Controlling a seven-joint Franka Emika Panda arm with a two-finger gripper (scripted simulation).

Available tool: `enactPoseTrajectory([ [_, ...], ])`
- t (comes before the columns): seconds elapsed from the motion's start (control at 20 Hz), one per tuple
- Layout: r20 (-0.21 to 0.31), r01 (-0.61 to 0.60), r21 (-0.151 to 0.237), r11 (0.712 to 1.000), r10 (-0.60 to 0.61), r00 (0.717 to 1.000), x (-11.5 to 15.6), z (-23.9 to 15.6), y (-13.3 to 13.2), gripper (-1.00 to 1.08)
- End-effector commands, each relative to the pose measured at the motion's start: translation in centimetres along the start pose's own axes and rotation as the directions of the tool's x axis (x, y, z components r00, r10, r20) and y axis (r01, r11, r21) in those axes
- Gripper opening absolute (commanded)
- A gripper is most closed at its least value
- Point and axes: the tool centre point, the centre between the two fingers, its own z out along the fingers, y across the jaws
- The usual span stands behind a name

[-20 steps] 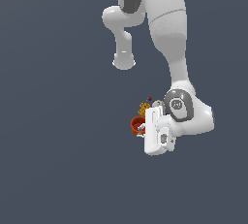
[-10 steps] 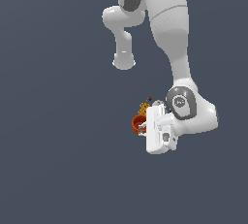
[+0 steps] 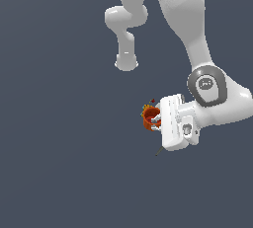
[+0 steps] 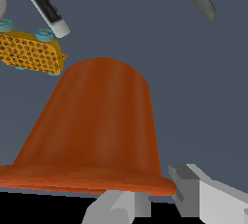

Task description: Pick up a designated object from a clutter of objects.

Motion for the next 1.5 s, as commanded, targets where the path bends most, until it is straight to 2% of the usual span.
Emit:
enactPoseTrajectory([
  [0.0, -0.002, 0.0, -0.001, 1.0, 0.0, 1.0, -1.5, -2.6, -0.3, -1.0],
  [0.75, -0.004, 0.0, 0.002, 1.0, 0.0, 1.0, -9.1, -16.5, -1.3, -1.0],
  [1.1, -0.001, -0.002, 0.001, 1.0, 0.002, 1.0, -11.4, -20.7, -1.4, -1.0],
  [1.45, 0.001, -0.003, 0.0, 1.0, 0.003, 1.0, -12.7, -23.2, -1.4, -1.0],
])
